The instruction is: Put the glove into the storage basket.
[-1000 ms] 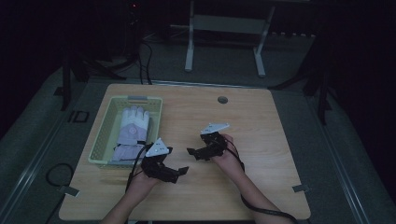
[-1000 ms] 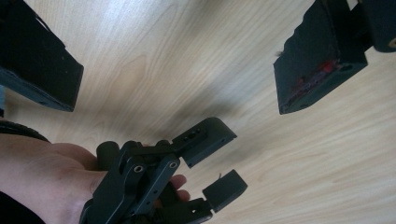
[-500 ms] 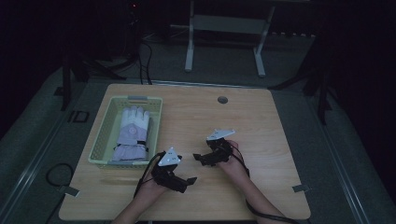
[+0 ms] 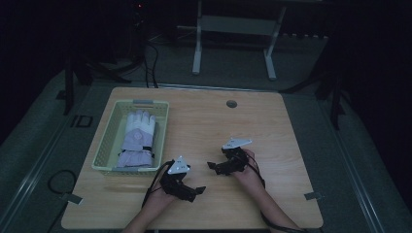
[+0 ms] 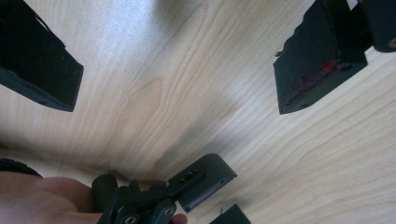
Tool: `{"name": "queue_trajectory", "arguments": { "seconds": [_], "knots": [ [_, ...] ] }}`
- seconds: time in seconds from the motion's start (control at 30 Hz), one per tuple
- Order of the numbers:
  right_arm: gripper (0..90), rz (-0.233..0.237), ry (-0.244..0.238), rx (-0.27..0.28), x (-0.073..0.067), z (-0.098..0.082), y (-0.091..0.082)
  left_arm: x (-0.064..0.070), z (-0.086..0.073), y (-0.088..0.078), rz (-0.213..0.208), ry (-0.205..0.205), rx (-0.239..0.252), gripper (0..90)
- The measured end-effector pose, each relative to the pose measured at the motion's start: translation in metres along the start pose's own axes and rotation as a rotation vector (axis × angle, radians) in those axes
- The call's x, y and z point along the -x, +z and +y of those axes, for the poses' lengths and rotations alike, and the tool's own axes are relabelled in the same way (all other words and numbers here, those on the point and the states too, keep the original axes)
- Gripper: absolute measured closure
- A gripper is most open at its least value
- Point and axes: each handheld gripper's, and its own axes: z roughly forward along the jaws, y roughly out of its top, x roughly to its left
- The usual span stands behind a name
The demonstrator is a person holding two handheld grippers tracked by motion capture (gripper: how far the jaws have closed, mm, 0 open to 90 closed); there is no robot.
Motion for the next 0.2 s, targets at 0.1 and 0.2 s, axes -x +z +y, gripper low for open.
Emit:
{"name": "queue_trajectory", "arguments": {
  "seconds": [0.1,0.2],
  "knots": [
    [11.1,0.012,0.012,-0.004,0.0015,-0.0013,0.0008,-0.0003,0.0001,-0.0010,0.010,0.000,0.006,1.2],
    [11.1,0.008,0.001,-0.002,0.0011,-0.0013,0.0004,-0.0019,0.0008,-0.0030,0.001,-0.007,0.021,1.2]
  ]
}}
